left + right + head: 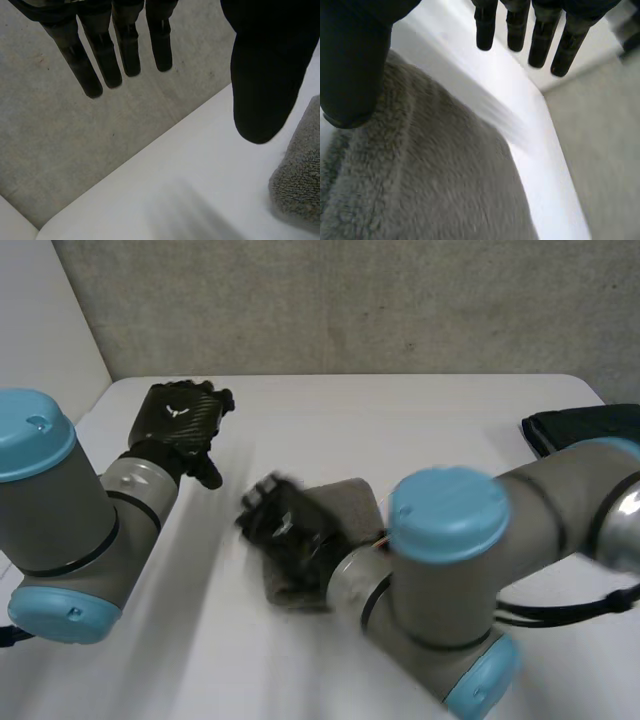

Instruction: Fold the laundry.

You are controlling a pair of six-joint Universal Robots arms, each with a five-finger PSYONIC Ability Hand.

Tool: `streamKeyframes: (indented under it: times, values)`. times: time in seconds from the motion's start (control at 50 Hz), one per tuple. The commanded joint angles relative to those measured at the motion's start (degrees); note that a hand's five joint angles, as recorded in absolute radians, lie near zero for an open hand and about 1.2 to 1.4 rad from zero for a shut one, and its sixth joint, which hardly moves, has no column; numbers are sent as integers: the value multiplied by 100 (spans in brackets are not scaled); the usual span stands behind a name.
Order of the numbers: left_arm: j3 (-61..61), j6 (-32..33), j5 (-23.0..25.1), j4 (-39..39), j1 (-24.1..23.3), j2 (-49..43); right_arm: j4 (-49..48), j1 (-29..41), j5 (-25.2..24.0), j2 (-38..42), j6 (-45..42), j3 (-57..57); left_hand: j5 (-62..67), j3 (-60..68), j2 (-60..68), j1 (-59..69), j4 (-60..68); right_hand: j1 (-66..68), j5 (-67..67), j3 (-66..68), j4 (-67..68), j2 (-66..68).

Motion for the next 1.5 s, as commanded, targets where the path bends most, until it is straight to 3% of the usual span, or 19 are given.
streamKeyframes:
  times: [0.02,0.1,0.22,0.36,0.54,0.64,0.74,0.88,1.02,1.12,1.24,1.5]
  values:
    - [178,-169,142,1,-420,-89,133,-1253,512,-842,3147,175,-232,-319,-296,-282,-244,-296,-596,-542,-550,-516]
    - [310,-467,133,-60,-719,-326,642,-1695,451,-1020,4145,175,-199,-285,-262,-248,-211,-296,-596,-542,-550,-516]
    - [389,-855,168,-209,-1124,-659,1162,-1748,407,-696,4208,35,-215,-302,-279,-265,-227,-296,-596,-542,-550,-516]
    - [538,-838,116,-701,-1151,-1336,1232,-1731,302,52,4199,-282,-182,-268,-245,-231,-194,-296,-596,-542,-550,-516]
    - [609,-636,107,-1177,-993,-1820,1232,-1731,258,597,3567,-387,-198,-285,-262,-248,-211,-296,-596,-542,-550,-516]
    - [609,-364,186,-1194,-887,-1847,1232,-1783,433,606,2961,-300,-215,-302,-279,-265,-227,-296,-596,-542,-550,-516]
    - [661,-267,221,-1177,-949,-1777,1206,-1810,504,440,2889,-229,-282,-369,-346,-332,-294,-296,-596,-542,-550,-516]
    - [855,-284,730,-1177,-905,-820,680,-1801,583,-544,2889,271,-468,-554,-531,-517,-480,-296,-596,-542,-550,-516]
    - [1382,-433,1416,-1492,-615,-46,-481,-1468,1066,-1652,2836,1545,-384,-470,-448,-433,-396,-296,-596,-542,-550,-516]
    - [1795,-591,1662,-1984,-351,16,-780,-923,1145,-1635,2837,2117,-316,-403,-380,-366,-328,-296,-596,-542,-550,-516]
    - [2103,-636,2216,-2547,-263,-115,-1219,-509,1277,-1082,2758,2346,-316,-403,-380,-366,-328,-296,-596,-542,-550,-516]
    - [2121,-653,2251,-2574,-246,-186,-1975,-254,1541,-387,2001,2206,-367,-453,-431,-416,-379,-296,-596,-542,-550,-516]
